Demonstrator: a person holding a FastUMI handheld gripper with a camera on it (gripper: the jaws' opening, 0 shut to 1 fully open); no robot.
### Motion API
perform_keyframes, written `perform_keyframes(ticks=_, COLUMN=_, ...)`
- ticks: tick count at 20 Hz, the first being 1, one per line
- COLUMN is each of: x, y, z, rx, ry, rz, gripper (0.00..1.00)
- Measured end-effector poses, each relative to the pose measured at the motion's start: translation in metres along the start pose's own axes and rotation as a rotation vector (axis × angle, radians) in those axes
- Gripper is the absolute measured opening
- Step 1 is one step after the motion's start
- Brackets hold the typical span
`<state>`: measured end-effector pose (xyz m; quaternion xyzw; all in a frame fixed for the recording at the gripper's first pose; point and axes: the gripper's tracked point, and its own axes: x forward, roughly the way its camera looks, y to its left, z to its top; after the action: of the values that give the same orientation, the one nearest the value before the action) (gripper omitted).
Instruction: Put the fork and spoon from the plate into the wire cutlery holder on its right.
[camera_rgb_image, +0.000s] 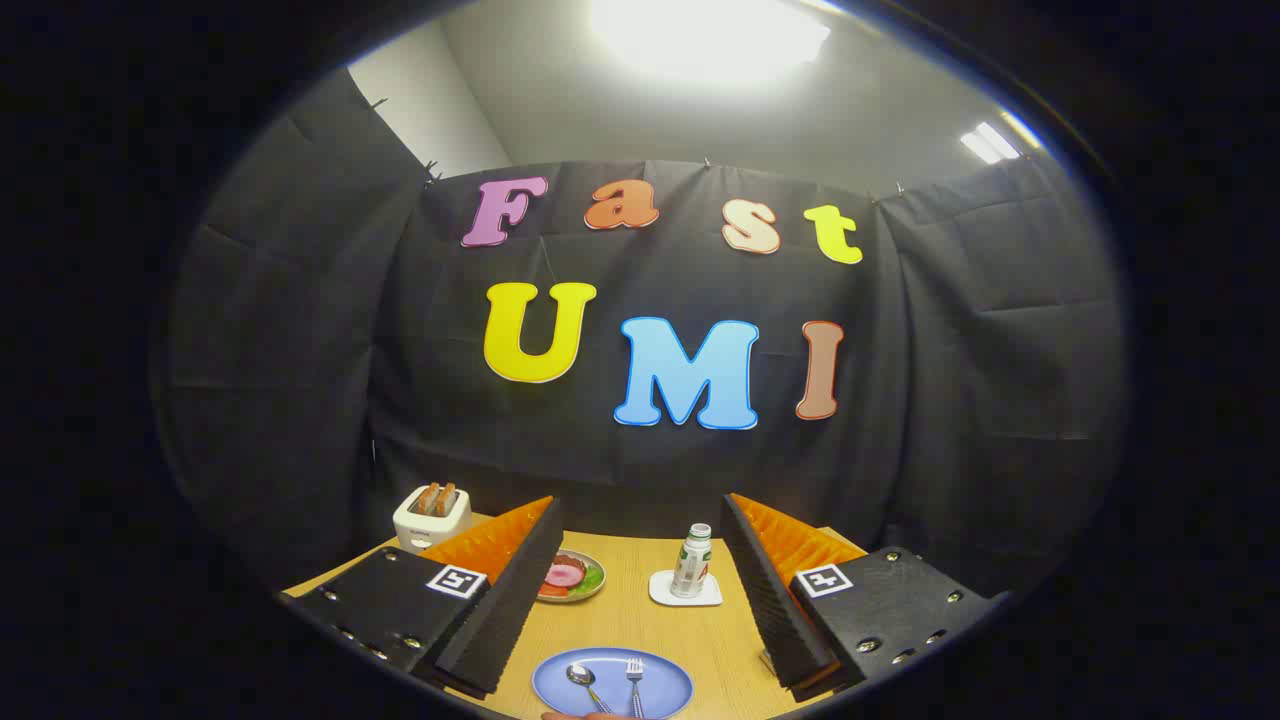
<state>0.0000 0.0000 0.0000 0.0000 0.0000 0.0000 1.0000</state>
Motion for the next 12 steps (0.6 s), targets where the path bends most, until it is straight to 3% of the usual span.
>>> perform_keyframes(ticks=12, x=-0.003, y=-0.0046, z=-0.0032, rx=0.007, ry=-0.003, rz=0.014, gripper=0.97)
